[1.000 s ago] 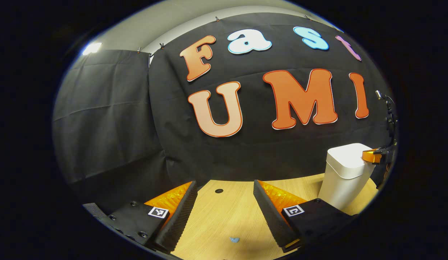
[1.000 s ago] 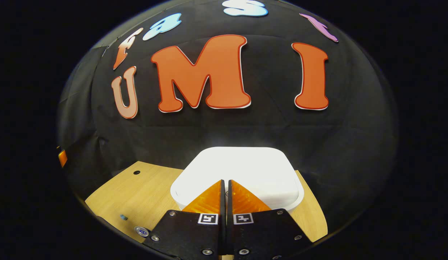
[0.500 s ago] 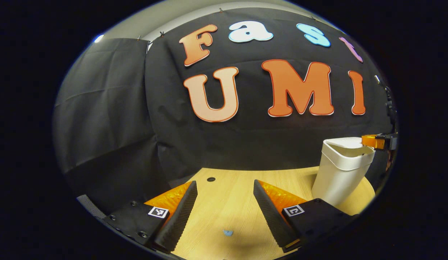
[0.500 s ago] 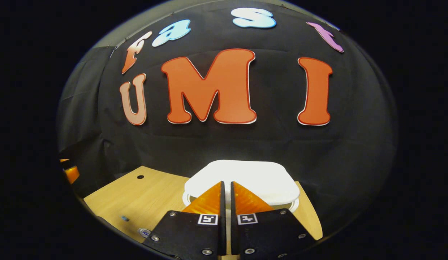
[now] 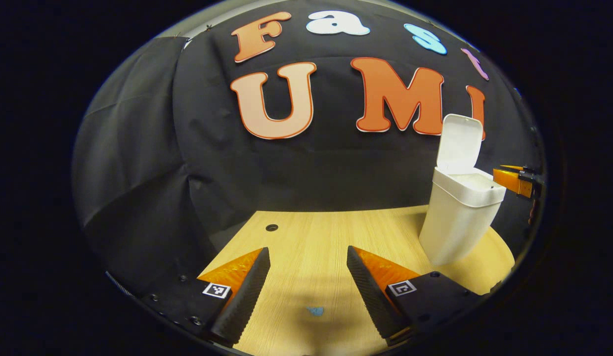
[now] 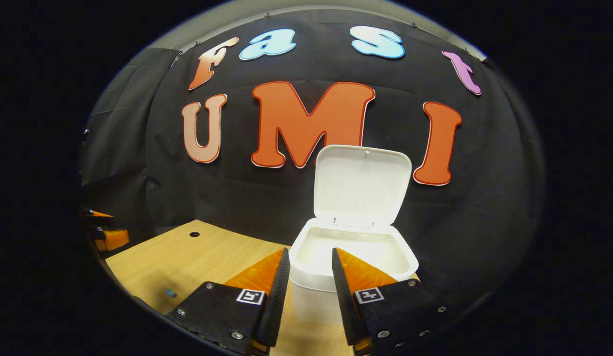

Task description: Press the lid of the desktop garbage bin to open it, pick up the crumpled paper on the desktop and throw it into the bin, then pick up the pop can on the desktop and drop it into the bin, and finally close the garbage bin lid.

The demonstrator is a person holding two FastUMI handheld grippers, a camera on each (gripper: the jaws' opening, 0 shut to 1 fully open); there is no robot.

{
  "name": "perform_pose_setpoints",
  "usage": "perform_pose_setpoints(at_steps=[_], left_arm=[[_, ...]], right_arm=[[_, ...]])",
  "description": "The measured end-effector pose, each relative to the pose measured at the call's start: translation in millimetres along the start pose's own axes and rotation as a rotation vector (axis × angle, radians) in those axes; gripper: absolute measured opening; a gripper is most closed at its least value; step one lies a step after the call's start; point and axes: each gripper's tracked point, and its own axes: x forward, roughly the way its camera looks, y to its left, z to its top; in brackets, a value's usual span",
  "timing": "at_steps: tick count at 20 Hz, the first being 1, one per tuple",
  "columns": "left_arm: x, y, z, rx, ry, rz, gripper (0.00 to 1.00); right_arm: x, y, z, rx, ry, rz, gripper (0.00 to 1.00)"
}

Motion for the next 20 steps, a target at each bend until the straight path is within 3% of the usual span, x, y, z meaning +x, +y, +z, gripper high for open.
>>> perform_pose_setpoints(at_steps=[2,4,8,9,10,16,20], left_arm=[[7.1,-1.1,-15.8,0.005,0.035,-0.033,1.00],[12.4,-3.7,-32.0,0.009,0.069,-0.067,0.96],[24.4,-11.4,-71.2,0.014,0.157,-0.130,1.00],[26.4,-12.2,-78.7,0.017,0.180,-0.148,0.96],[28.8,-13.9,-85.1,0.023,0.196,-0.166,1.00],[44.5,-18.1,-130.4,0.083,0.290,-0.227,1.00],[55.2,-25.7,-157.1,0.091,0.292,-0.267,1.00]], right_arm=[[-5.3,12.9,-14.7,0.021,0.042,0.005,0.57],[-11.4,24.3,-28.6,0.041,0.079,0.000,0.77],[-26.3,48.8,-51.9,0.035,0.141,0.005,0.91],[-31.0,53.7,-58.3,0.033,0.155,0.004,0.92],[-35.0,57.6,-64.0,0.033,0.172,0.004,0.92],[-58.2,67.9,-92.1,0.039,0.238,-0.044,0.93],[-67.8,69.3,-100.9,0.079,0.251,-0.080,0.93]])
